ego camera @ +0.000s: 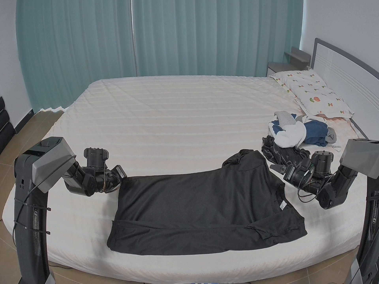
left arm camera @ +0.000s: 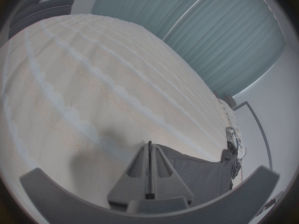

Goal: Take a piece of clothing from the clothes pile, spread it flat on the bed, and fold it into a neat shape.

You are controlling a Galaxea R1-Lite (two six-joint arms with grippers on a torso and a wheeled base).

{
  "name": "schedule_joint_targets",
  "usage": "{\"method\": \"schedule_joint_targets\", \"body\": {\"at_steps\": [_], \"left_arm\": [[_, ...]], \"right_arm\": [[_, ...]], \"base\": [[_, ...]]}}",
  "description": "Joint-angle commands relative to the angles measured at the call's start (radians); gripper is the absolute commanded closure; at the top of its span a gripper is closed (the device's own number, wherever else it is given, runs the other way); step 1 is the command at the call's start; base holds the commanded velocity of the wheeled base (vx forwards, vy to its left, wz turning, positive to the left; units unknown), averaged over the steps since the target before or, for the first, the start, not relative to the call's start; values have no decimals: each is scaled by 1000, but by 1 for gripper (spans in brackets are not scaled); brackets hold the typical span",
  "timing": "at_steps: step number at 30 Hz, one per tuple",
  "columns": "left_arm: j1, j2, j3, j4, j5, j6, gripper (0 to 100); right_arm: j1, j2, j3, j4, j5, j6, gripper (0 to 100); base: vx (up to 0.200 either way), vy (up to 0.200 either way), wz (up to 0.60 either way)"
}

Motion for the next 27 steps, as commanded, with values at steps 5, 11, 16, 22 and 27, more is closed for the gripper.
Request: {"method": "schedule_joint_targets", "body": {"at_steps": [5, 11, 16, 22, 27], "left_arm": [[3, -21, 13, -4, 2, -18, 100], [4, -44, 36, -9, 2, -18, 100], [11, -37, 42, -35, 3, -18, 100], [12, -36, 48, -49, 3, -18, 100], [12, -36, 48, -49, 3, -18, 100]], "right_arm": [[32, 110, -299, 221, -80, -151, 0], [31, 183, -417, 252, -82, -180, 0], [32, 222, -501, 301, -80, -182, 0], [45, 255, -595, 350, -80, -186, 0], [55, 291, -661, 363, -80, -185, 0]], "base": [[0, 0, 0], [0, 0, 0], [0, 0, 0], [0, 0, 0], [0, 0, 0]]}}
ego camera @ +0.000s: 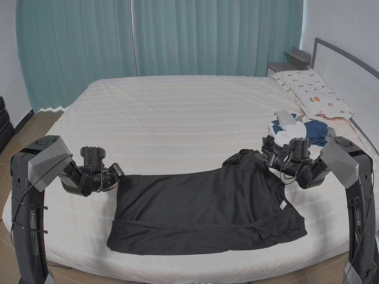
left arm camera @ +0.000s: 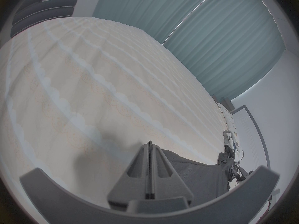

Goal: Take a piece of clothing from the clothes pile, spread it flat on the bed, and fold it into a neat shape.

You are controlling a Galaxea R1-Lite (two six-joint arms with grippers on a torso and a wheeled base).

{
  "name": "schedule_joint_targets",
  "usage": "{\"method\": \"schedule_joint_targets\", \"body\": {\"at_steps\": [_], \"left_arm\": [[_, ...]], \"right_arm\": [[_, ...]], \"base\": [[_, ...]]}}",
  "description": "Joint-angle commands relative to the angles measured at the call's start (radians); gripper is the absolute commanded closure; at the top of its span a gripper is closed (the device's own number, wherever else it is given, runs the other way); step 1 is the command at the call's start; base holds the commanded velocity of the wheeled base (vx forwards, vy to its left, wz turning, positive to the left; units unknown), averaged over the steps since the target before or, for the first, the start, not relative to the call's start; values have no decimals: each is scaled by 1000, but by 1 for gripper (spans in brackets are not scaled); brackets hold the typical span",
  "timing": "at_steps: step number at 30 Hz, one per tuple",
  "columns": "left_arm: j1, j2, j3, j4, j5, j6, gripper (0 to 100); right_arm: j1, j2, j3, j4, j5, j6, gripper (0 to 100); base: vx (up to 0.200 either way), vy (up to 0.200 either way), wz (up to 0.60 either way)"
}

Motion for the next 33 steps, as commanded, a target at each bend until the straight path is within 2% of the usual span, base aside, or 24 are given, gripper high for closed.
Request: {"method": "schedule_joint_targets", "body": {"at_steps": [1, 13, 23, 24, 33], "left_arm": [[1, -1, 1, -1, 0, 0, 100], [7, 0, -1, -2, 0, 0, 100], [7, 0, -5, -2, 0, 0, 100], [7, 2, -5, -2, 0, 0, 100], [7, 0, -8, -2, 0, 0, 100]], "right_arm": [[9, 42, -41, 5, 1, 1, 0], [-1, 111, -136, 16, -6, 4, 0], [4, 132, -150, 14, -9, 5, 0], [6, 131, -151, 13, -9, 7, 100], [-7, 94, -107, -10, -9, 32, 100]], "base": [[0, 0, 0], [0, 0, 0], [0, 0, 0], [0, 0, 0], [0, 0, 0]]}}
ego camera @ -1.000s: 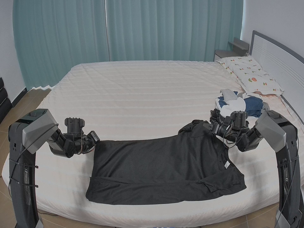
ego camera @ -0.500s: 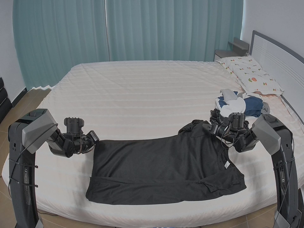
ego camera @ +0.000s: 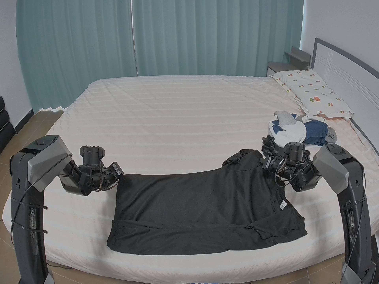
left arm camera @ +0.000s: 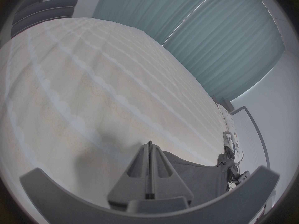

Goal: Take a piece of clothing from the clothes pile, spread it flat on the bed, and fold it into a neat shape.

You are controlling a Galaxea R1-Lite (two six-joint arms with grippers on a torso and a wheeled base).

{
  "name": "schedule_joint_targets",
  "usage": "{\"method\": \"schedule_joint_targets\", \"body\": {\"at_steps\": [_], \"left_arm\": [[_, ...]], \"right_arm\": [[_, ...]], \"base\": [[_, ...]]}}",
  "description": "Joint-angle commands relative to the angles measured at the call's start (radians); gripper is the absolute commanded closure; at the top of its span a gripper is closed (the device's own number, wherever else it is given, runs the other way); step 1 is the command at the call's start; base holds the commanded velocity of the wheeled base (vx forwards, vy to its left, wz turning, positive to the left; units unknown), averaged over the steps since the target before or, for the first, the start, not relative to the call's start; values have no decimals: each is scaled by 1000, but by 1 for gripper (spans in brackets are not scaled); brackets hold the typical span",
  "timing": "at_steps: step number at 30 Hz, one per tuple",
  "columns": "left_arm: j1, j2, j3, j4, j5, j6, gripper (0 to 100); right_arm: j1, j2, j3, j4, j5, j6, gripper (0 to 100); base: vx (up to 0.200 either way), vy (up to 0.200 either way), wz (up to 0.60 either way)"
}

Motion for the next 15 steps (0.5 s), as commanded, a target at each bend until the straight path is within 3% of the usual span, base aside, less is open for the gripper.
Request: {"method": "schedule_joint_targets", "body": {"at_steps": [1, 15], "left_arm": [[0, 0, -1, 0, 0, -1, 100], [27, -52, 2, -43, 11, -73, 100]], "right_arm": [[-3, -24, 23, -7, 1, 9, 100], [-33, -159, 213, -182, 8, 90, 100]], "base": [[0, 0, 0], [0, 0, 0]]}}
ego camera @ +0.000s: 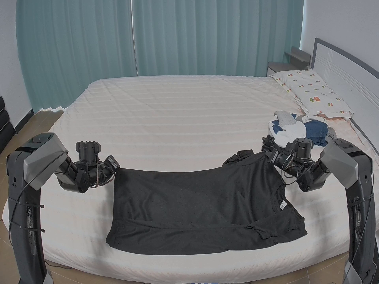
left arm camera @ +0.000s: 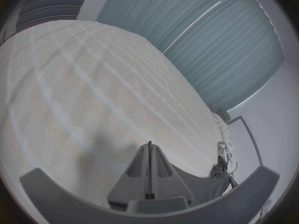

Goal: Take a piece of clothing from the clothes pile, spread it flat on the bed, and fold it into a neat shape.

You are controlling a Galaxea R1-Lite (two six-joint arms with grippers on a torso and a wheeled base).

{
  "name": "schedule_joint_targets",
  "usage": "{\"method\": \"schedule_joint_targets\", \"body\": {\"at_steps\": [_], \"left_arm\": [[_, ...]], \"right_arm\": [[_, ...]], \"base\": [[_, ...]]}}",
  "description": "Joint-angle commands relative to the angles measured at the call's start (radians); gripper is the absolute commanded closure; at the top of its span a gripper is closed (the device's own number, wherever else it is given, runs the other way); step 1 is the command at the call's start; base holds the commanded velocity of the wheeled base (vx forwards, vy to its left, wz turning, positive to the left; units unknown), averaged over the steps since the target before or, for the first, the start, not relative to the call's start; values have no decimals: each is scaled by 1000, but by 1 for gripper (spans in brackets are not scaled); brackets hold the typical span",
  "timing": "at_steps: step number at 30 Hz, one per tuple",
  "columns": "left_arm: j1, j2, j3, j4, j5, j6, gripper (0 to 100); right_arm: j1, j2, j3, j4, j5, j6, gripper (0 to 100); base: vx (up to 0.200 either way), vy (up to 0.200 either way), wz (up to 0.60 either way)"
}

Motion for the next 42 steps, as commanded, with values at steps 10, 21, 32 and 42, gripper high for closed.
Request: {"method": "schedule_joint_targets", "body": {"at_steps": [10, 21, 32, 42], "left_arm": [[11, -66, 40, -10, -9, -4, 100], [28, -97, 63, -8, -32, 51, 100], [38, -143, 68, -4, -36, 48, 100], [46, -140, 77, -4, -38, 49, 100]], "right_arm": [[-27, -121, 138, -72, 14, 32, 100], [-32, -130, 180, -89, 12, 14, 100], [-4, -87, 178, -119, 4, 5, 100], [-21, -94, 137, -121, 0, 8, 100]], "base": [[0, 0, 0], [0, 0, 0], [0, 0, 0], [0, 0, 0]]}}
